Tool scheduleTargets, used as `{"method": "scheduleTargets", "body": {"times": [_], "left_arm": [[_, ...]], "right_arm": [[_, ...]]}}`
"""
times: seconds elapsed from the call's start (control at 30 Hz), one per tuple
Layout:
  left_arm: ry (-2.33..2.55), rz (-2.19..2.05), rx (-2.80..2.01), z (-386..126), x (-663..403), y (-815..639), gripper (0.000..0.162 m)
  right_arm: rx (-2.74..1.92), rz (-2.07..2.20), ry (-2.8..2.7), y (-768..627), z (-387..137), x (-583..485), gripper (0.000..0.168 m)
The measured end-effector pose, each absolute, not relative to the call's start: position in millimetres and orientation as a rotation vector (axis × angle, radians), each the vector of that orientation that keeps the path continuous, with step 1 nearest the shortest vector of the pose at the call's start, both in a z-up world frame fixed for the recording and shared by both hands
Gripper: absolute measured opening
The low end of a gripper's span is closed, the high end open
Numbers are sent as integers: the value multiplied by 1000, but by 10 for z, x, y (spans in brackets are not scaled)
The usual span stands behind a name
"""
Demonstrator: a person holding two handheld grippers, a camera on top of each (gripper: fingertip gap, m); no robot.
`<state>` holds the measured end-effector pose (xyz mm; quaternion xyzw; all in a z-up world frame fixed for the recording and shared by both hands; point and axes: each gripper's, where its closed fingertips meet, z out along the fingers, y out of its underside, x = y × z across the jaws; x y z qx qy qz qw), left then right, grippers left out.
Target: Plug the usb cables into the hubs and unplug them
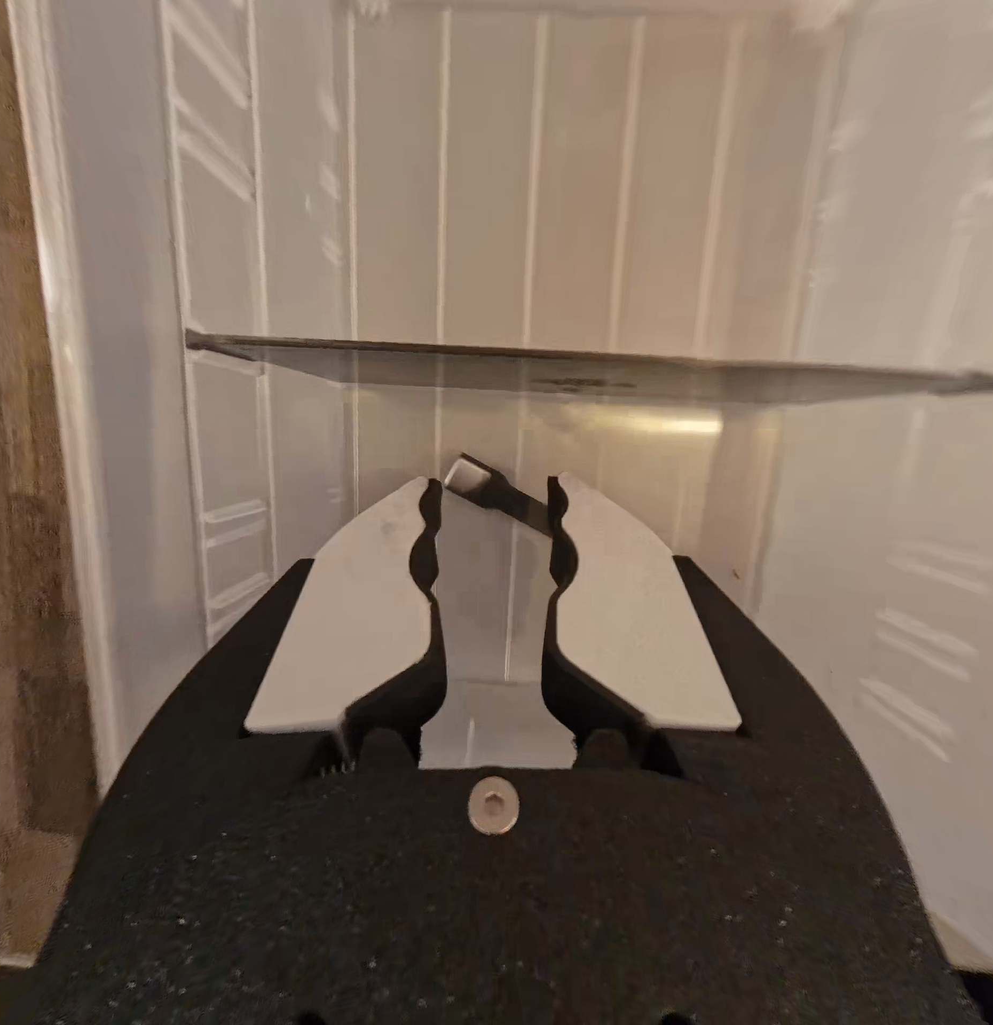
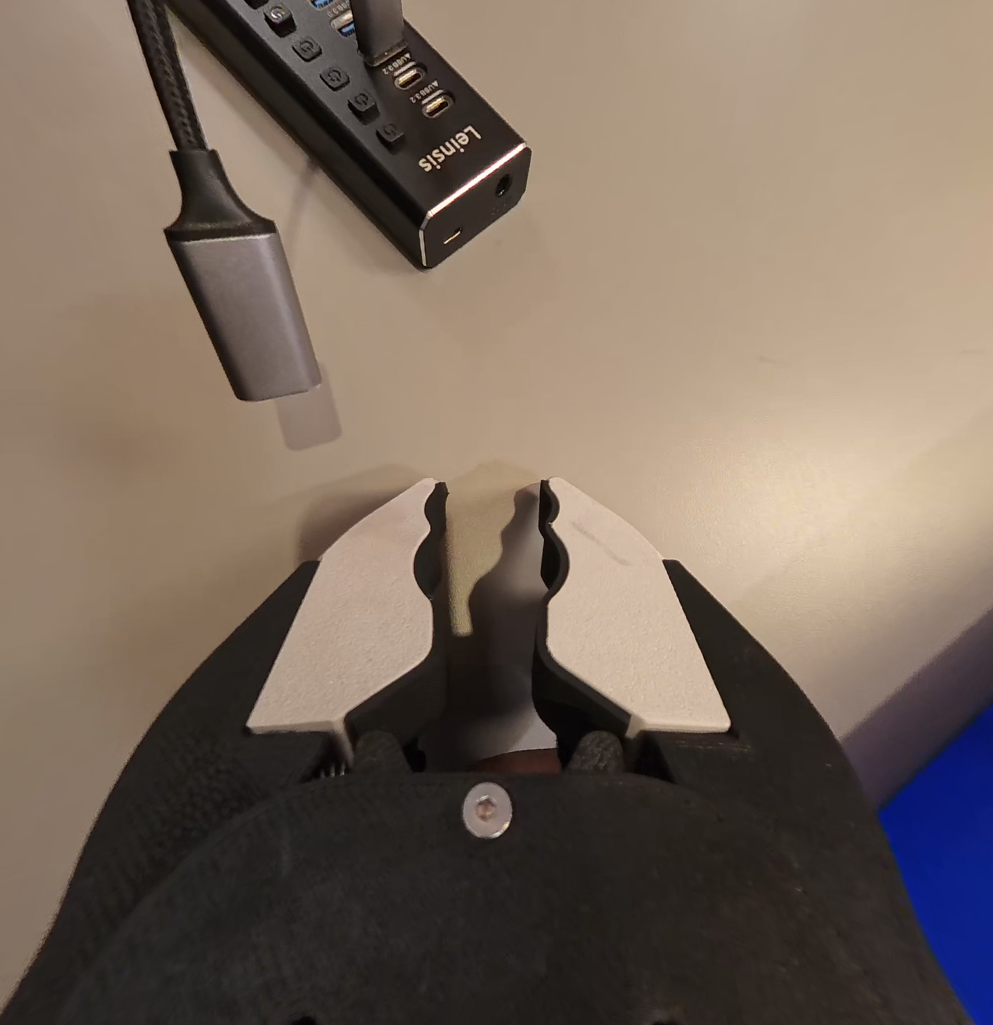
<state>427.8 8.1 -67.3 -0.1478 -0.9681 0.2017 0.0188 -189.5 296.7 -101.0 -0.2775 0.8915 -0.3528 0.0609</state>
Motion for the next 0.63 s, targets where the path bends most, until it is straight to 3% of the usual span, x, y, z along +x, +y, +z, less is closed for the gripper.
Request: {"method": "scheduleTargets", "body": {"times": [0.03, 0.23, 0.3, 0.43, 0.63], "left_arm": [[-3017, 619, -398, -760, 4314, 42, 37], [-3043, 541, -267, -1012, 4334, 25, 40], [-3062, 511, -309, -1012, 4326, 57, 26], [-3048, 517, -372, -1007, 4281, 76, 23], [-2943, 830, -357, -576, 4307, 19, 21]], "right_arm": [[-843, -1070, 2698, 2965, -1009, -1891, 31], [-835, -1079, 2678, 2972, -1010, -1882, 31], [-823, -1082, 2663, 2969, -1013, -1881, 31], [-825, -1085, 2653, 2959, -1012, -1877, 31], [-846, -1098, 2673, 2970, -1003, -1899, 31]]}}
